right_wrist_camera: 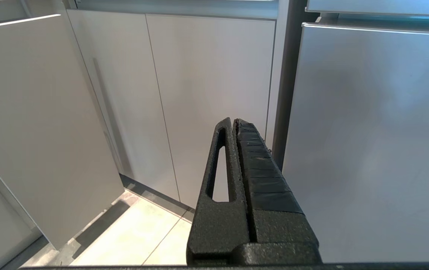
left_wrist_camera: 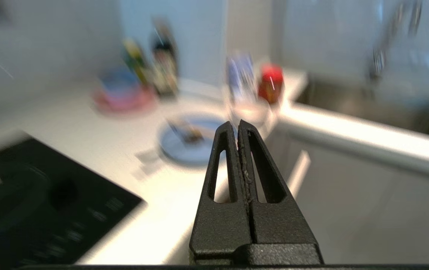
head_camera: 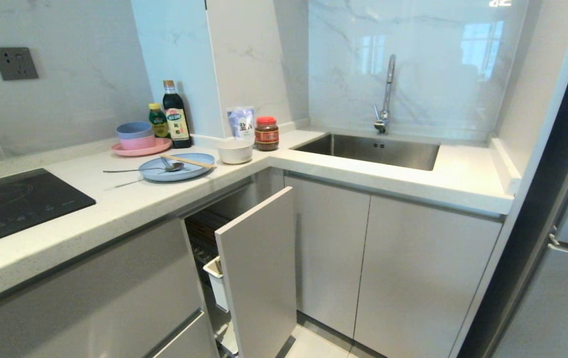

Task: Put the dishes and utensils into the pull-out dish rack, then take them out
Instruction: Open the cupboard

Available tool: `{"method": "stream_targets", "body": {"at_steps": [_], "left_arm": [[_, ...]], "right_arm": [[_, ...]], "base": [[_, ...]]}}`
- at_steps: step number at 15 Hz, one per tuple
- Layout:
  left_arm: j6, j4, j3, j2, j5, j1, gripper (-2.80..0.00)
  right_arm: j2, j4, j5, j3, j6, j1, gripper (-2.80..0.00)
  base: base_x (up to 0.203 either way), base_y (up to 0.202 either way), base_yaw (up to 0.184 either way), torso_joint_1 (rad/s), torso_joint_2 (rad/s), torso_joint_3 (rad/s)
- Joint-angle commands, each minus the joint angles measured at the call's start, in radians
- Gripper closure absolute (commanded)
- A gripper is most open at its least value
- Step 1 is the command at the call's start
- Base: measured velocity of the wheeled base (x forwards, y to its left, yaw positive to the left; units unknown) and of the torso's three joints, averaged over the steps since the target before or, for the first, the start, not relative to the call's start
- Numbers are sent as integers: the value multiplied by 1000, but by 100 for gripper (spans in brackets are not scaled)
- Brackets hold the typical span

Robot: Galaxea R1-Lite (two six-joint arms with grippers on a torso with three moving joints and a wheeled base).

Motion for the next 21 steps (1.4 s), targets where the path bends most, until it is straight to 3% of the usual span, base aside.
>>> {"method": "stream_targets", "body": {"at_steps": [1,4,6,12,19,21], "left_arm": [[-32,158,-118,232,-12,-59,0],[-87,339,-259,422,-30,-138,0],[-120,373,-297,516,-30,-171,0],[-209,386,-400,768,12,-208,0],[-251,344,-442,980,33,-233,0],[-257,306,-443,1020,69,-229,0]], "right_arm": [[-4,0,0,2,0,0,0],[-4,0,-1,2,0,1,0],[-4,0,0,2,0,1,0],[-4,-1,0,2,0,1,0],[-4,0,0,2,0,1,0],[-4,0,0,2,0,1,0]], "base": [[0,0,0,0,0,0],[0,0,0,0,0,0],[0,0,0,0,0,0],[0,0,0,0,0,0],[0,0,0,0,0,0],[0,0,0,0,0,0]]}}
